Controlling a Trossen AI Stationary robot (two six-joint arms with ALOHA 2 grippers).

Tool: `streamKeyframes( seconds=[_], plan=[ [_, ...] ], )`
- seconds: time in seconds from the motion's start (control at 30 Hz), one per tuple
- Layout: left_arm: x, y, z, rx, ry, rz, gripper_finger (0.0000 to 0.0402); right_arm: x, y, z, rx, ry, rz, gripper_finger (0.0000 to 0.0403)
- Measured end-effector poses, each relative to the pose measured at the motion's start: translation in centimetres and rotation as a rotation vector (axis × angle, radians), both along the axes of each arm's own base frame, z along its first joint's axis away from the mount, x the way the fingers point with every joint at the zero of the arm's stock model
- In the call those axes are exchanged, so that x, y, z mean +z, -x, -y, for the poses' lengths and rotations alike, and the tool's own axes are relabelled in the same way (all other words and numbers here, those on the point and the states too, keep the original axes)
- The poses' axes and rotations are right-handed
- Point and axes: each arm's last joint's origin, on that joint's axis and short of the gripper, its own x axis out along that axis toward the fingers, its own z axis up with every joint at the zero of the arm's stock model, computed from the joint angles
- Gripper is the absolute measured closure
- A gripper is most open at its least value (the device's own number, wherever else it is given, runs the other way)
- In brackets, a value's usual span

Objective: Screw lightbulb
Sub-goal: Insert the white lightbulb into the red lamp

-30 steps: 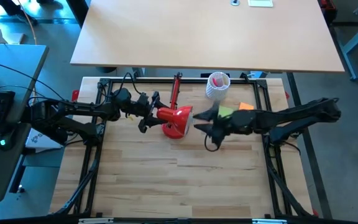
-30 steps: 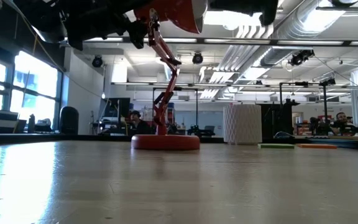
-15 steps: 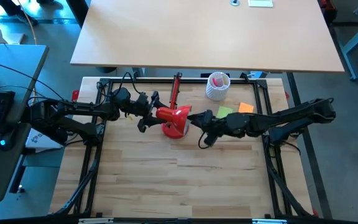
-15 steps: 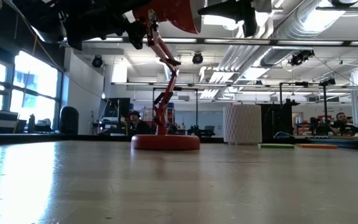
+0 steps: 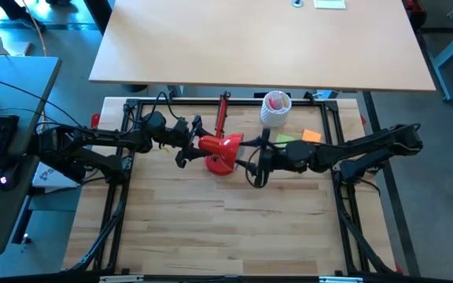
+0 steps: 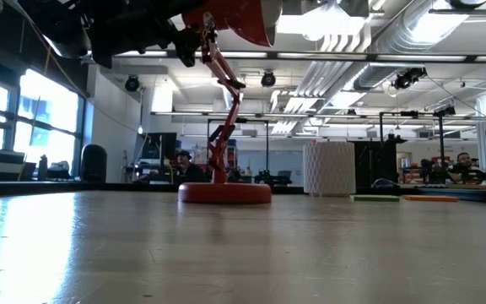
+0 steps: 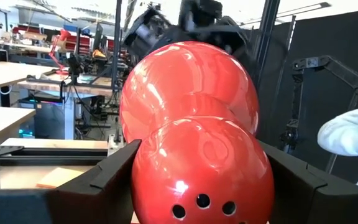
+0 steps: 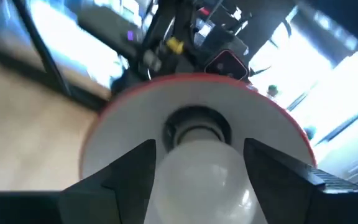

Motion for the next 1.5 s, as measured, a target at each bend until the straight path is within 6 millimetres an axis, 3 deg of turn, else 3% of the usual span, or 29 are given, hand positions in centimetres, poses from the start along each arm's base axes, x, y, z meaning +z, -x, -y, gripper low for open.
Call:
streamKeyframes(
  seconds=[0.13, 0.27, 0.4, 0.57, 0.67, 0.9, 1.0, 1.23, 1.5],
  plan=[
    [0.0, 0.0, 0.0, -0.001, 0.000, -0.001, 0.0150, 0.7, 0.4, 0.2, 0.026, -0.325, 0.084, 0.0165],
    [0.0, 0.0, 0.0, 0.000, 0.003, -0.001, 0.0150, 2.2, 1.7, 0.5, 0.049, -0.314, 0.118, 0.0165],
    [0.0, 0.0, 0.0, -0.004, 0.006, -0.003, 0.0150, 3.4, 3.4, 0.5, 0.070, 0.003, 0.064, 0.0165],
    [0.0, 0.0, 0.0, -0.004, 0.005, -0.002, 0.0150, 1.6, 3.6, 0.3, 0.110, 0.522, -0.201, 0.0165],
    [0.0, 0.0, 0.0, -0.004, 0.002, -0.001, 0.0150, 0.9, 2.9, 0.2, 0.113, 0.750, -0.261, 0.0165],
    [0.0, 0.1, 0.0, -0.005, 0.008, -0.003, 0.0150, -0.1, 0.8, 0.2, 0.021, 1.095, -0.318, 0.0165],
    [0.0, 0.1, 0.0, -0.004, 0.008, -0.004, 0.0150, -0.4, 0.4, 0.1, 0.015, 1.166, -0.335, 0.0164],
    [0.0, 0.1, 0.0, -0.004, 0.008, 0.002, 0.0150, -0.5, 0.1, 0.0, 0.007, 0.988, -0.273, 0.0165],
    [0.1, 0.0, 0.0, -0.001, 0.013, 0.010, 0.0150, 0.4, -0.1, 0.1, -0.028, 0.193, 0.006, 0.0165]
  ],
)
